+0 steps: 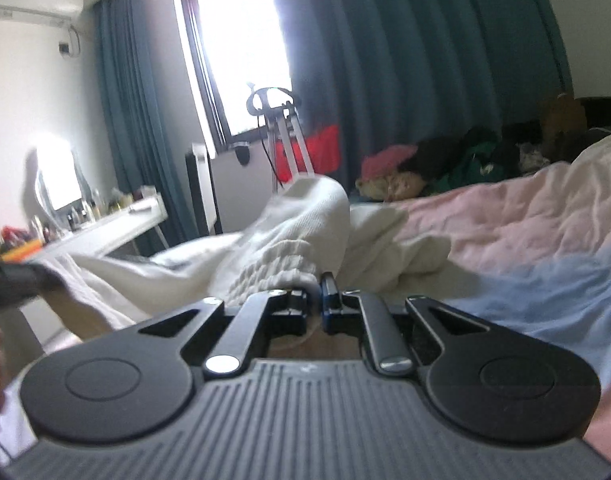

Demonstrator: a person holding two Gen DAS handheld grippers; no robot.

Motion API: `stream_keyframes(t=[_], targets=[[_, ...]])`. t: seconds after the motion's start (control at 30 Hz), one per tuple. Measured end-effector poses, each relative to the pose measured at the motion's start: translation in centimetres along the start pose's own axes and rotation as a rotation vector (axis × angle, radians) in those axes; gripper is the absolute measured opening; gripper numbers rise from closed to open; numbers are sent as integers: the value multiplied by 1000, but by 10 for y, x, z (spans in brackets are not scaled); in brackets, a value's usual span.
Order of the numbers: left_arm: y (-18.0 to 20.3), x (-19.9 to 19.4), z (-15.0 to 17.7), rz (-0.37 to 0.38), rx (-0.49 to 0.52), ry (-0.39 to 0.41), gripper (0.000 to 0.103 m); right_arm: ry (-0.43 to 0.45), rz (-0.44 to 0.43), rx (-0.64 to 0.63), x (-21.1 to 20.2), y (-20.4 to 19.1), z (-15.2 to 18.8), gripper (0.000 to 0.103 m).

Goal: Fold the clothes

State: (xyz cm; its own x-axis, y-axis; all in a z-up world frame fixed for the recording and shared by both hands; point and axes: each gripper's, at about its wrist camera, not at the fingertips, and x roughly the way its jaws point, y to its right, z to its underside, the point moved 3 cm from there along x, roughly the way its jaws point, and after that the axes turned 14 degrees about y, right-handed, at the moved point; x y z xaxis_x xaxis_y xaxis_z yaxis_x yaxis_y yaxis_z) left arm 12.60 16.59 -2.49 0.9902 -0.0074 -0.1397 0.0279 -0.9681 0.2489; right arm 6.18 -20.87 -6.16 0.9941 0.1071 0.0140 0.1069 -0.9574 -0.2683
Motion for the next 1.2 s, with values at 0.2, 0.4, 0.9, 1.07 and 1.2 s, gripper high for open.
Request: stream_keyframes(t=[0.2, 0.4, 0.9, 1.07, 1.2], targets=[[-11, -2, 13, -13, 40, -159, 11, -50, 66, 14, -47, -15, -8, 10], [-34, -1, 34, -35, -22, -319, 11, -286, 32, 36, -49, -23, 34, 10], [-66, -50, 8, -86, -57, -217, 86, -248, 38, 352, -46, 18, 27, 77], [-64, -38, 10, -88, -68, -215, 89, -262, 83, 535, -27, 50, 50, 79], [-63, -28, 19, -76, -84, -239, 89, -315, 70, 666, -11, 61, 74, 78]])
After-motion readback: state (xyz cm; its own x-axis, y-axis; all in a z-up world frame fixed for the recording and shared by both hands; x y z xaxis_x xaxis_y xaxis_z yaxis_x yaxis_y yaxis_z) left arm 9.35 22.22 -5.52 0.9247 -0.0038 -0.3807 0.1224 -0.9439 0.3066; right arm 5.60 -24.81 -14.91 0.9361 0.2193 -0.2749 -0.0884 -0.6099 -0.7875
